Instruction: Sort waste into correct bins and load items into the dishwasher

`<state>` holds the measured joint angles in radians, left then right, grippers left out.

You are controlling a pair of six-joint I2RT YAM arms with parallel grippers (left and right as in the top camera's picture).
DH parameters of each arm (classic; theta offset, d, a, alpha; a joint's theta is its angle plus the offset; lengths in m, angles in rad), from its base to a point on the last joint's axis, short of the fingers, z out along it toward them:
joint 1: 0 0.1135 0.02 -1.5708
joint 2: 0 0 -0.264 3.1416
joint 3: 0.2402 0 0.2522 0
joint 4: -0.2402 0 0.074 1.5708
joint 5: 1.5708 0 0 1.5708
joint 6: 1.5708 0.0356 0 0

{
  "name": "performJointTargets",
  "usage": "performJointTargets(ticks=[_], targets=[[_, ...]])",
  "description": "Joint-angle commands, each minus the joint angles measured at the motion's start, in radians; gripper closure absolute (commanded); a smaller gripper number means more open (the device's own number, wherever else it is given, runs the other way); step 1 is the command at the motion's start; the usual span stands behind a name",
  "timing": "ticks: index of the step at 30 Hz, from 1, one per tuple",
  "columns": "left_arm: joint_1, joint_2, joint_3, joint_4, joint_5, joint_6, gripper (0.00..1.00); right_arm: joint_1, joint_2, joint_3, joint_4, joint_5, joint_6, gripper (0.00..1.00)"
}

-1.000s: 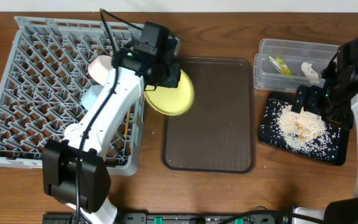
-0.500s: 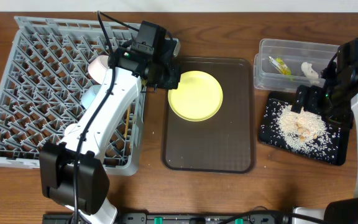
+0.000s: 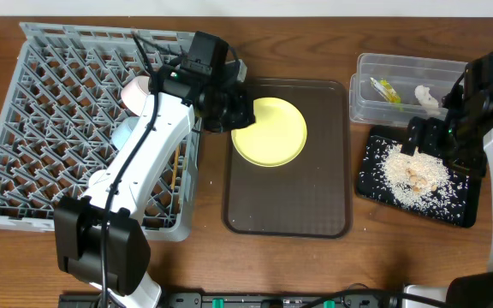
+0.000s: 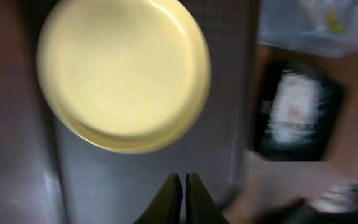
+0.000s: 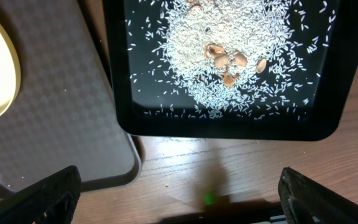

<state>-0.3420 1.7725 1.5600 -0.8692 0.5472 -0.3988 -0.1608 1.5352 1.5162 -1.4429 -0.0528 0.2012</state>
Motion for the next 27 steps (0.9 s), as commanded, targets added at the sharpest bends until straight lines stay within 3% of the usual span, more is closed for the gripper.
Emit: performJointTargets(ticks=[1, 14, 27], targets=[[0.002, -0.026, -0.004, -0.005, 0.189, -0.264, 0.93, -0.002, -0.008, 0.013, -0.001, -0.004, 0.000, 0.01], [0.002, -0.026, -0.004, -0.005, 0.232, -0.424, 0.92, -0.002, -0.008, 0.013, 0.000, -0.005, 0.000, 0.01], [0.002, -0.026, -0.004, -0.005, 0.232, -0.435, 0.93, -0.002, -0.008, 0.013, -0.001, -0.005, 0.000, 0.01]])
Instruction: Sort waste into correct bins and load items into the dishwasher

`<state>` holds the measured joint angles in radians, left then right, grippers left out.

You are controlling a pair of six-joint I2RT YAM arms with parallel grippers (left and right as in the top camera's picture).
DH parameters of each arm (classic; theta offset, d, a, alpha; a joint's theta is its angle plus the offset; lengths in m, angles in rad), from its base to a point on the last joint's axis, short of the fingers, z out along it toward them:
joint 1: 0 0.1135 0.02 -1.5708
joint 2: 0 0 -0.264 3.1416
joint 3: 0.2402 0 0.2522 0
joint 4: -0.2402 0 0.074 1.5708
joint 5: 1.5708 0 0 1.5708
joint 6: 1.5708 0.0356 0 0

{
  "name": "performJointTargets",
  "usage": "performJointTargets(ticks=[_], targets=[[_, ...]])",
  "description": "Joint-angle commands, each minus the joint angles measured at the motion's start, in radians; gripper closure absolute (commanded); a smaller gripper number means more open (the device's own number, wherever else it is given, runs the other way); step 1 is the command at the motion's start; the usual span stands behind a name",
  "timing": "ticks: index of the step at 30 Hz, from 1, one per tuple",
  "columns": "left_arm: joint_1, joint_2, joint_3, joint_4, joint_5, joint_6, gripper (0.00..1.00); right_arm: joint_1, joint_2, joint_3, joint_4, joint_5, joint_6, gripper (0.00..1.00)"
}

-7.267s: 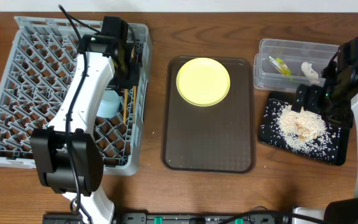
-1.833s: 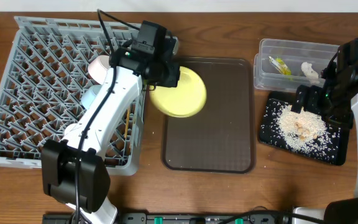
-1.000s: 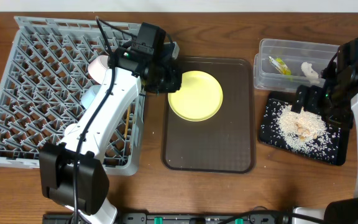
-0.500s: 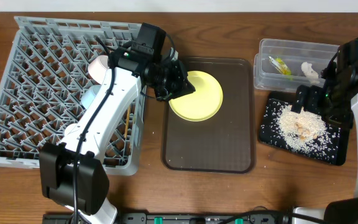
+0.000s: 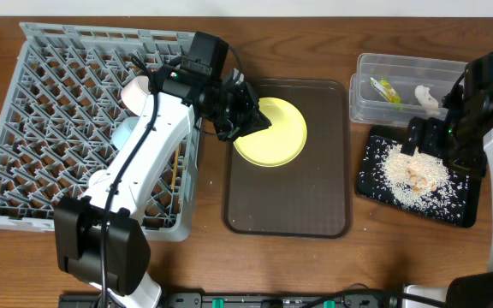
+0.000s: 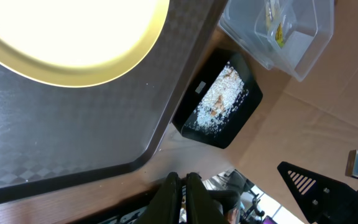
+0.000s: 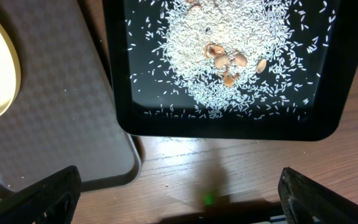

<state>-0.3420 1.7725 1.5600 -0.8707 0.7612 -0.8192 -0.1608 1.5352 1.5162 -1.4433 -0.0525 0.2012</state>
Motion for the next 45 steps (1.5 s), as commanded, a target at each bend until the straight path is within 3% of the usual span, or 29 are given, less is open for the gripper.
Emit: performJointTargets(ticks=[1, 21, 23, 24, 25, 27, 30, 33, 36, 40, 45], targets=[[0.002, -0.026, -0.004, -0.003, 0.018, -0.014, 0.93, -0.002, -0.008, 0.013, -0.001, -0.005, 0.000, 0.01], [0.002, -0.026, -0.004, 0.011, 0.016, -0.023, 0.93, -0.002, -0.008, 0.013, -0.001, -0.005, 0.000, 0.01], [-0.006, -0.026, -0.004, 0.067, -0.023, 0.062, 0.91, -0.002, -0.008, 0.013, -0.001, -0.005, 0.000, 0.01], [-0.013, -0.026, -0.004, 0.092, -0.061, 0.117, 0.84, -0.002, -0.008, 0.013, -0.001, -0.005, 0.000, 0.01], [-0.026, -0.026, -0.004, 0.109, -0.132, 0.185, 0.77, -0.002, -0.008, 0.013, -0.001, -0.005, 0.000, 0.01], [-0.061, -0.026, -0.004, 0.118, -0.320, 0.289, 0.75, -0.002, -0.008, 0.013, -0.001, -0.005, 0.000, 0.01], [-0.138, -0.026, -0.004, 0.131, -0.573, 0.426, 0.61, -0.002, -0.008, 0.013, -0.001, -0.005, 0.000, 0.01], [-0.226, -0.022, -0.004, 0.164, -0.712, 0.566, 0.54, -0.002, -0.008, 0.013, 0.000, -0.005, 0.000, 0.01], [-0.305, -0.005, -0.004, 0.189, -0.788, 0.669, 0.47, -0.002, -0.008, 0.013, -0.001, -0.005, 0.000, 0.01], [-0.390, 0.053, -0.004, 0.196, -0.807, 0.784, 0.46, -0.002, -0.008, 0.013, -0.001, -0.005, 0.000, 0.01], [-0.439, 0.152, -0.004, 0.196, -0.807, 0.835, 0.45, -0.002, -0.008, 0.013, -0.002, -0.005, 0.000, 0.01]])
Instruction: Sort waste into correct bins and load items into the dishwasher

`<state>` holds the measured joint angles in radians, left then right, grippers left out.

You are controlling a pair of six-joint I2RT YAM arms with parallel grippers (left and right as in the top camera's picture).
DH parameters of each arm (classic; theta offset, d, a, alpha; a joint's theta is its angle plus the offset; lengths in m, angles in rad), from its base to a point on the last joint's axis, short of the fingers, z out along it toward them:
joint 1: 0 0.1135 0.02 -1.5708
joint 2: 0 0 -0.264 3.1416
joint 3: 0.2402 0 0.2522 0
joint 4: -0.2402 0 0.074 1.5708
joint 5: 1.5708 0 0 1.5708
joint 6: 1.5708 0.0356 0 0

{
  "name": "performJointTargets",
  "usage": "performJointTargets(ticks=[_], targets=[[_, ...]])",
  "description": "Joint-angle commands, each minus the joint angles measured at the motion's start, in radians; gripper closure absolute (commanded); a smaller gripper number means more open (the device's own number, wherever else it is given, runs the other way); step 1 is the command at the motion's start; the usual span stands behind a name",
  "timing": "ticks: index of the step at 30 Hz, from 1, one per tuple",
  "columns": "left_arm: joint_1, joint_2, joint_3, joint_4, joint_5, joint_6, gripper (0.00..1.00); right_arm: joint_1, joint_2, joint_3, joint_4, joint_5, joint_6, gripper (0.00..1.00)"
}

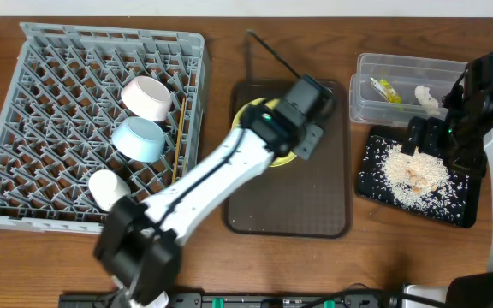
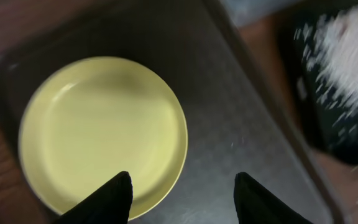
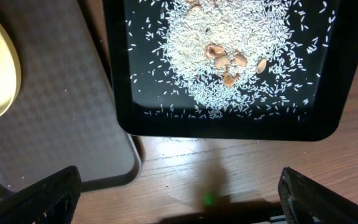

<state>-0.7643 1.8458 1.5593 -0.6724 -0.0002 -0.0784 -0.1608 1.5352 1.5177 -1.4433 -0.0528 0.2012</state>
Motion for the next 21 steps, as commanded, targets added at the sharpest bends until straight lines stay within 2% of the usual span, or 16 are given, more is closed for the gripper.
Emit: performJointTargets(ticks=[1, 7, 12, 18, 20, 21], targets=[[-0.022, 0.097, -0.003, -0.003, -0.046, 0.095, 0.45, -0.002, -0.008, 0.012, -0.002, -0.005, 0.000, 0.01], [-0.036, 0.204, -0.003, -0.002, -0.049, 0.171, 0.45, -0.002, -0.008, 0.012, -0.001, -0.005, 0.000, 0.01], [-0.035, 0.269, -0.003, 0.003, -0.151, 0.176, 0.45, -0.002, -0.008, 0.012, -0.001, -0.005, 0.000, 0.01], [-0.038, 0.346, -0.003, -0.004, -0.151, 0.176, 0.47, -0.002, -0.008, 0.012, -0.001, -0.005, 0.000, 0.01], [-0.038, 0.369, -0.003, -0.016, -0.151, 0.175, 0.55, -0.002, -0.008, 0.012, -0.001, -0.005, 0.000, 0.01], [-0.038, 0.374, -0.003, -0.023, -0.151, 0.175, 0.64, -0.002, -0.008, 0.012, -0.001, -0.005, 0.000, 0.01]])
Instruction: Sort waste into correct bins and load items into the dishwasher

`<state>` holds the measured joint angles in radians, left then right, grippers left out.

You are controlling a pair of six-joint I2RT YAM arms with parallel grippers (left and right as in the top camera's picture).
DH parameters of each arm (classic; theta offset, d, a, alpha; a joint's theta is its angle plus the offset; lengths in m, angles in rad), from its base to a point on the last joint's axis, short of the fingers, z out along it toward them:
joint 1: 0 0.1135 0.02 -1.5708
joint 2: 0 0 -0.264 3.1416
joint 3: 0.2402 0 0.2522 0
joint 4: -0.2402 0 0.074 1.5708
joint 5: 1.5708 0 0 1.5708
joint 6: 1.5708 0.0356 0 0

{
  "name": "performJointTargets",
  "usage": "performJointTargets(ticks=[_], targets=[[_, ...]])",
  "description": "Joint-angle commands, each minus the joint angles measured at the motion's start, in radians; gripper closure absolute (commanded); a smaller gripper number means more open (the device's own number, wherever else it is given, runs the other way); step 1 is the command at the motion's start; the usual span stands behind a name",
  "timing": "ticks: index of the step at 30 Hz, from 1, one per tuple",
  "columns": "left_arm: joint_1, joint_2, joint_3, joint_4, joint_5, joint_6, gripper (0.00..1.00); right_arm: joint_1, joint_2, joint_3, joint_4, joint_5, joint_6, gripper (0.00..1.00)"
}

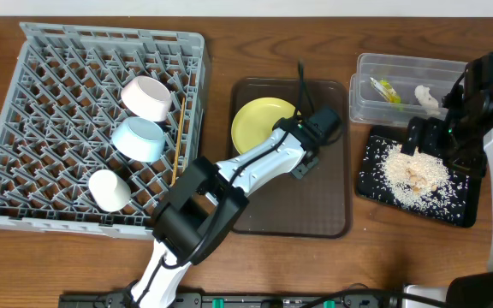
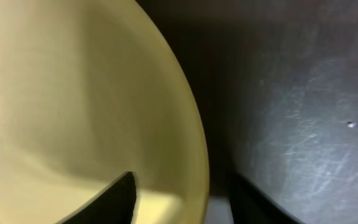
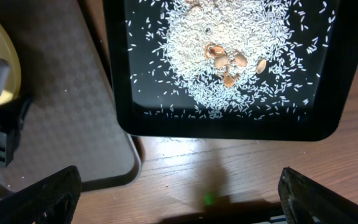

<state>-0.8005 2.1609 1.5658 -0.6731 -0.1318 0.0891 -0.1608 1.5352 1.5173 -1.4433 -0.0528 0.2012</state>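
Observation:
A yellow plate [image 1: 259, 124] lies on the brown tray [image 1: 315, 205]. My left gripper [image 1: 302, 154] is down at the plate's right edge. In the left wrist view it [image 2: 180, 190] is open and straddles the plate's rim [image 2: 197, 155], one finger over the plate, the other over the tray. My right gripper [image 1: 426, 137] hangs over the black tray of rice [image 3: 229, 62], its fingers wide open [image 3: 179, 186] and holding nothing. The grey dishwasher rack [image 1: 24, 103] holds a pink bowl [image 1: 146, 97], a blue bowl [image 1: 139, 139] and a white cup [image 1: 109, 188].
A clear bin [image 1: 405, 90] with a wrapper and scraps stands at the back right. A chopstick [image 1: 178, 137] lies along the rack's right side. Nut shells [image 3: 229, 59] sit amid the rice. The left arm's cable rises behind the brown tray.
My left gripper was open above the yellow plate; now it is much lower, with the plate's right rim between its fingers. The right arm has not moved.
My left gripper was shut beside the rack, at the plate's left edge, and was still shut there a moment later. Then it was open above the plate. Now it straddles the plate's right rim. The right gripper stayed open over the rice tray throughout.

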Motion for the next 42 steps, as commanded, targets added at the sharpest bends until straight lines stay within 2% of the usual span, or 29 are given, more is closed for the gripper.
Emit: performJointTargets(ticks=[1, 3, 4, 11, 13, 19, 23, 27, 42], targets=[[-0.002, 0.066, -0.010, -0.026, -0.019, 0.008, 0.72, -0.002, -0.008, 0.012, -0.001, -0.005, 0.000, 0.01], [-0.002, 0.075, -0.010, -0.032, -0.019, 0.008, 0.87, -0.002, -0.008, 0.012, 0.000, -0.005, 0.000, 0.01], [-0.002, 0.079, -0.011, -0.032, -0.019, 0.008, 0.92, -0.002, -0.008, 0.012, 0.000, -0.005, 0.000, 0.01], [-0.003, 0.085, -0.018, -0.029, -0.035, 0.003, 0.92, -0.002, -0.008, 0.012, 0.000, -0.004, 0.000, 0.01], [-0.009, 0.085, -0.017, -0.032, -0.105, 0.003, 0.93, -0.002, -0.008, 0.012, 0.000, -0.005, 0.000, 0.01], [-0.054, 0.085, -0.017, -0.039, -0.464, 0.000, 0.93, -0.002, -0.008, 0.012, 0.000, -0.005, 0.000, 0.01], [-0.080, 0.085, -0.017, -0.040, -0.541, 0.000, 0.92, -0.002, -0.008, 0.012, 0.000, -0.005, 0.000, 0.01], [-0.113, 0.080, -0.017, -0.044, -0.696, -0.024, 0.93, -0.002, -0.008, 0.012, 0.000, -0.005, 0.000, 0.01], [-0.109, -0.102, -0.017, -0.127, -0.695, -0.061, 0.92, -0.002, -0.008, 0.012, -0.001, -0.005, 0.000, 0.01]])
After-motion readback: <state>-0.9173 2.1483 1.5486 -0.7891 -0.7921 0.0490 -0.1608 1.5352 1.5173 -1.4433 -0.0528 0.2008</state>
